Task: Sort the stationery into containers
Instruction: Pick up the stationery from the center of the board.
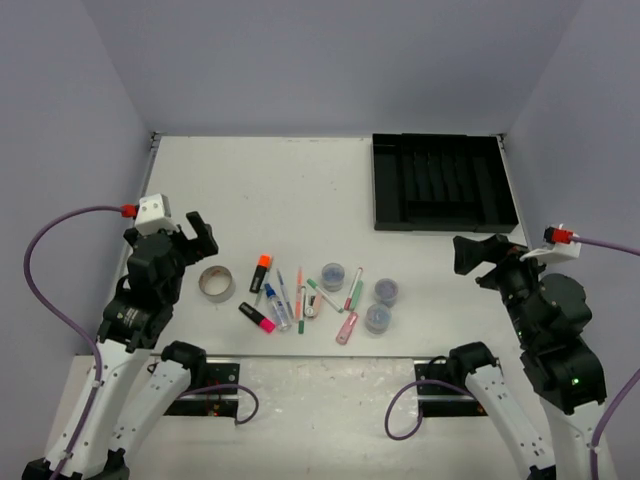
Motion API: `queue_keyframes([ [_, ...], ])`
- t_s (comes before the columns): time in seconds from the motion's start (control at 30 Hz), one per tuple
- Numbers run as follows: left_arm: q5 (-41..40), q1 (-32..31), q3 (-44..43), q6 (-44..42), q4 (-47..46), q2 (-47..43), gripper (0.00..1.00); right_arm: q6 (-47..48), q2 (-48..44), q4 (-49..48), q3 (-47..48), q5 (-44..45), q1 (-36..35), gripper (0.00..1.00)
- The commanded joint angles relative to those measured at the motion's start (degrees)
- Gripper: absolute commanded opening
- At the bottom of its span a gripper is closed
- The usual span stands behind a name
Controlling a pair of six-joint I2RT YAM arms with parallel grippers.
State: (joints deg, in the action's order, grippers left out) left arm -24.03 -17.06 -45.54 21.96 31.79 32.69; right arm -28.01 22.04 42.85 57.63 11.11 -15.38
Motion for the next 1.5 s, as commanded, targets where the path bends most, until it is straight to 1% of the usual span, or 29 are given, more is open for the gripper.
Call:
queue_keyframes([
  [0.0, -2.8, -0.1, -1.2, 1.3, -0.2, 0.8, 1.0, -0.3, 1.9, -1.0, 2.0, 0.0, -0.2, 0.99],
  [0.2, -4.4, 0.1, -1.3, 2.0, 0.4, 3.1, 1.0, 0.0, 1.9, -2.0, 1.3, -1.9, -0.2, 0.99],
  [0.33, -6.7, 1.4, -1.0, 4.7, 1.1, 4.7, 1.0, 0.0, 1.4, -3.8, -0.7, -6.2, -0.2, 0.99],
  [0.4, -7.3, 2.5, -1.4, 6.8, 2.0, 6.4, 1.0, -0.1, 1.8, -4.2, -0.5, -6.7, -0.2, 0.99],
  [0.47, -6.5, 3.5, -2.0, 9.5, 3.8, 8.5, 1.0, -0.4, 2.7, -3.6, 0.7, -6.8, -0.2, 0.99],
  [0.5, -4.7, 3.8, -2.4, 11.0, 5.0, 10.0, 1.0, -0.6, 3.2, -3.5, 1.2, -6.9, -0.2, 0.99],
  [0.57, -2.2, 3.9, -2.9, 18.2, 8.0, 12.3, 1.0, -0.6, 3.9, -3.4, 2.2, -7.6, -0.2, 0.99],
  [0.63, -1.5, 3.9, -2.9, 24.8, 12.2, 14.5, 1.0, -0.5, 4.0, -3.9, 2.2, -8.2, -0.2, 0.99],
  [0.7, -4.0, 3.9, -2.4, 29.4, 16.5, 16.6, 1.0, -0.4, 4.0, -4.4, 1.9, -8.4, -0.2, 0.99],
  [0.83, -6.8, 3.9, -1.1, 33.9, 19.7, 18.9, 1.0, 0.6, 4.4, -4.8, 1.6, -9.4, -0.2, 0.99],
  [1.0, -6.1, 3.9, 2.6, 37.8, 19.3, 18.6, 1.0, 0.5, 4.6, -5.6, 1.1, -11.7, -0.2, 0.99],
  [1.1, -5.3, 3.9, 4.6, 38.6, 17.6, 19.1, 1.0, 0.1, 4.6, -5.7, 0.8, -13.3, -0.2, 0.99],
  [1.37, -2.4, 3.9, 8.0, 38.8, 13.7, 28.3, 0.99, -0.1, 4.6, -6.3, 0.1, -14.8, -0.2, 0.99],
  [1.47, -2.5, 3.9, 9.8, 39.0, 11.8, 29.9, 0.97, 0.0, 3.9, -6.4, -0.5, -14.5, -0.2, 0.99],
])
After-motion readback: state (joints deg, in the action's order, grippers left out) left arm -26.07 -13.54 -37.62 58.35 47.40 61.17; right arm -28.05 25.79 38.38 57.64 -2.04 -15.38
